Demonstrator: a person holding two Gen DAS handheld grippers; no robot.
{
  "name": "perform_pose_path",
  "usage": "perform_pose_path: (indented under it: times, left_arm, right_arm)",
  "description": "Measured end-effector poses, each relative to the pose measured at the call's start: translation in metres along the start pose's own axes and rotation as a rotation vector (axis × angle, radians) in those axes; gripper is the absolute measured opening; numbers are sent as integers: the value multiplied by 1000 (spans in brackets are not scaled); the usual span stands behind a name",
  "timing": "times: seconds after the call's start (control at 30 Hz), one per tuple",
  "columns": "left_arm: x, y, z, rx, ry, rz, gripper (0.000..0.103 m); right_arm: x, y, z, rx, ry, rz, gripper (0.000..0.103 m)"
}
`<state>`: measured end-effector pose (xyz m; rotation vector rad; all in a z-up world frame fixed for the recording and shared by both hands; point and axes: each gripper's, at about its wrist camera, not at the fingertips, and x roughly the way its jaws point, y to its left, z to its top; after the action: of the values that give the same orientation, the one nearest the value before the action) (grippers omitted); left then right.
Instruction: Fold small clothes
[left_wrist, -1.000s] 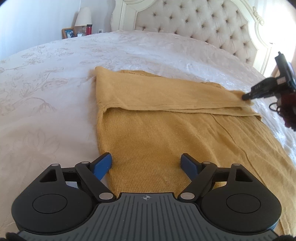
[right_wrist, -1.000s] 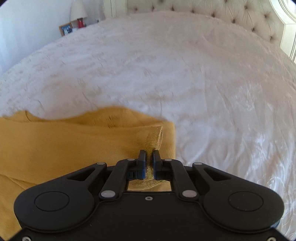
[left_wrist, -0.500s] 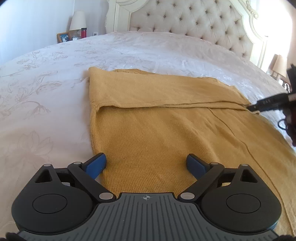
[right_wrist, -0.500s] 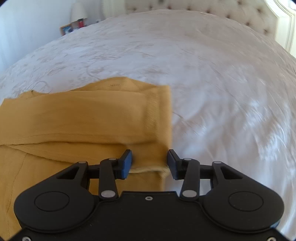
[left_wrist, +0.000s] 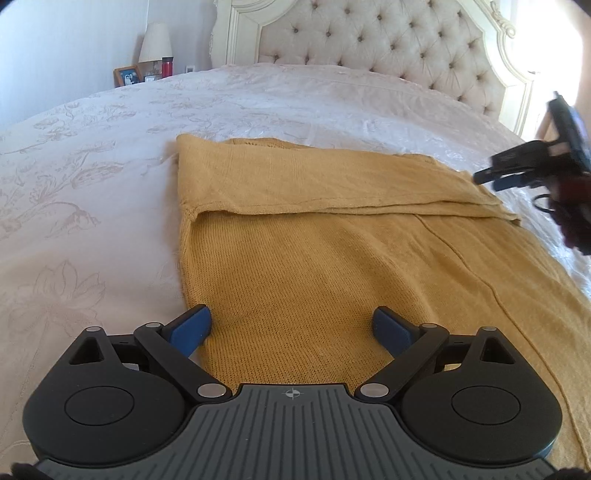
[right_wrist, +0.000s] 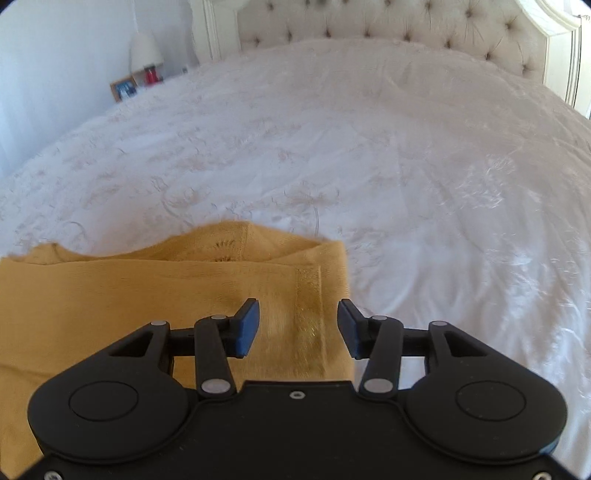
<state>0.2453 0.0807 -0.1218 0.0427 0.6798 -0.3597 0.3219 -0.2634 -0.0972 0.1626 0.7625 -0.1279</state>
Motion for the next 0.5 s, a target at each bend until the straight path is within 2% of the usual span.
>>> perform_pose_path:
  times: [0.07, 0.13, 0.2, 0.23, 0.33, 0.5]
  left_arm:
    - [0, 0, 0, 1, -2, 0, 96]
    - [0, -1, -2, 2, -8, 2, 96]
    - [1, -2, -3, 7, -13, 1, 98]
    - [2, -2, -3, 11, -14, -11, 103]
    - [3, -1, -4, 18, -14, -15, 103]
    - [2, -1, -6, 20, -20, -16, 103]
  right_arm:
    - [17, 1, -3, -9, 39, -46, 56]
    - [26, -1, -8, -14, 51, -82, 67]
    - [27, -9, -9, 11, 46, -89, 72]
    - [23, -14, -10, 42, 41, -73, 72]
    - [0, -24, -14, 109, 0, -11, 73]
    - [-59, -26, -42, 98, -34, 102, 74]
